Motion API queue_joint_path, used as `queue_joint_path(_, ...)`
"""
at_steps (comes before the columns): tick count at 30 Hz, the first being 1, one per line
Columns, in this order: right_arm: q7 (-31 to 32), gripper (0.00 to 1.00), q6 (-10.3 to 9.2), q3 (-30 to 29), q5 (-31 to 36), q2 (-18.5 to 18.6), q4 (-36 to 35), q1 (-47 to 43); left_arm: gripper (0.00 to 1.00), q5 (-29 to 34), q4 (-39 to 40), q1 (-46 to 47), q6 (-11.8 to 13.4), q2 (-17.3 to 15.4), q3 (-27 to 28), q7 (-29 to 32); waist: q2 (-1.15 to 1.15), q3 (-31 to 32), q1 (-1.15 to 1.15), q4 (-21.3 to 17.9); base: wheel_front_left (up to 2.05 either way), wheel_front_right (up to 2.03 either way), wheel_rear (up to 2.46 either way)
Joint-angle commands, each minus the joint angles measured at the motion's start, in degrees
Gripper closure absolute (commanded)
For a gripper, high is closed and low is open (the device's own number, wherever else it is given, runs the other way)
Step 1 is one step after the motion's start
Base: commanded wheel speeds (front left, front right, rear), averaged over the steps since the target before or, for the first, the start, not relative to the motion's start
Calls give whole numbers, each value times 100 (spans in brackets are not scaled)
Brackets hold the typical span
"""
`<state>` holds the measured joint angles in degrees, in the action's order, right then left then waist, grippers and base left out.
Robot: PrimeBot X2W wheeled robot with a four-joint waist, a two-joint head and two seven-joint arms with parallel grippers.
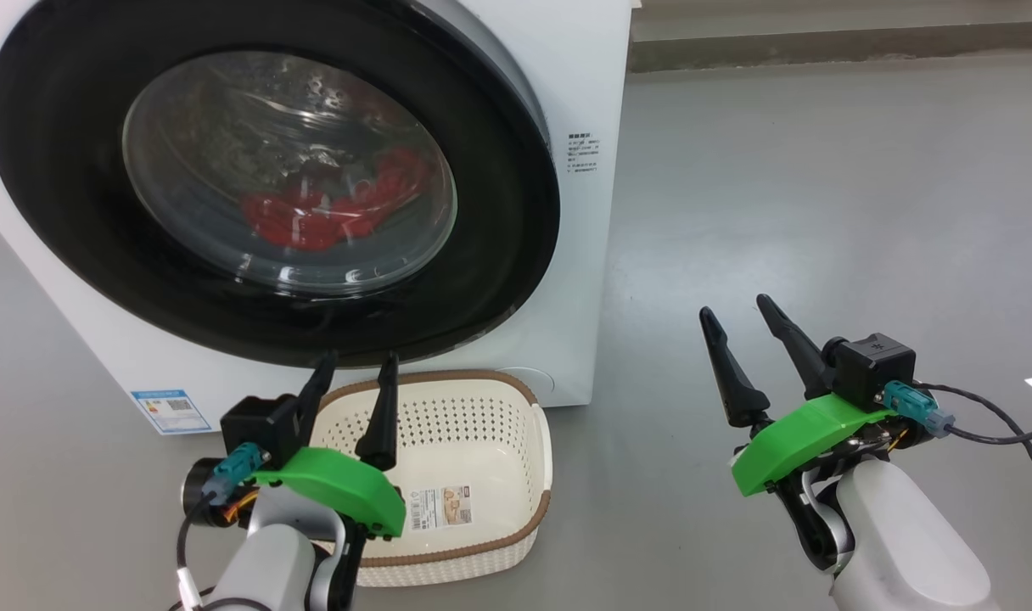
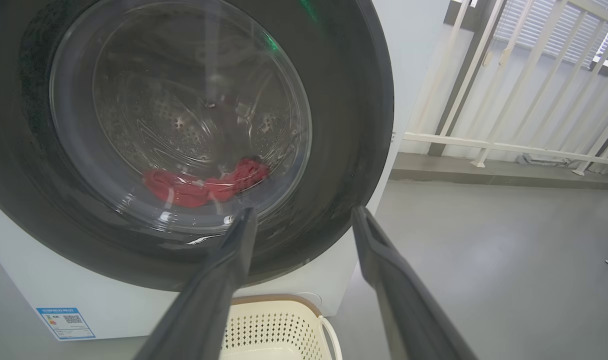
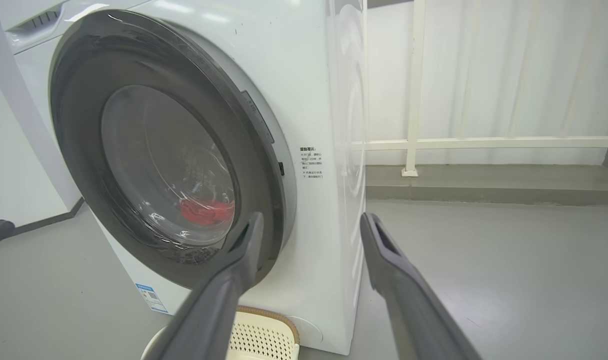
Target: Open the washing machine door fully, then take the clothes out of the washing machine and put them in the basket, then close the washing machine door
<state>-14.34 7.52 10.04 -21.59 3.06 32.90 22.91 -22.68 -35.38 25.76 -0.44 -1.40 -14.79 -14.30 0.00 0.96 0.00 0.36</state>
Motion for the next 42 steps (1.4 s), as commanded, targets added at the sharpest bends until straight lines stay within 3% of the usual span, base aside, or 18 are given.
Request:
queue_joint_path(1,-66,0,-3,132,-3,-18,-113,193,0,45,97,205,20,-148,154,-70,0,-2,0,3,0,0,0)
queue_joint_path(16,-66,0,-3,146,-32,-18,-21,187,0,14,40,168,5,-148,120,-70,0,36,0,54,0,0,0)
queue_joint_path(17,-66,28,-3,155,-41,-18,-11,195,0,12,47,164,3,-148,111,-70,0,31,0,64,0,0,0)
queue_joint_path(19,-66,100,-3,163,-48,-18,10,215,0,17,78,153,6,-148,89,-70,0,18,0,88,0,0,0)
queue_joint_path(27,-66,100,-3,172,-321,-18,92,304,0,-12,312,96,25,-148,74,-70,0,-70,0,202,0,0,0)
queue_joint_path(36,-58,100,-3,324,-2565,-18,294,860,0,-76,674,134,81,-148,-59,-70,0,-410,0,336,0,0,0)
queue_joint_path(37,26,100,-3,360,-3046,-18,297,1036,0,-89,791,151,94,-148,-69,-70,0,-526,0,347,0,0,0)
queue_joint_path(42,354,100,-3,271,-4060,-18,276,1489,0,-184,1027,228,107,-148,-156,-70,0,-850,0,409,0,0,0)
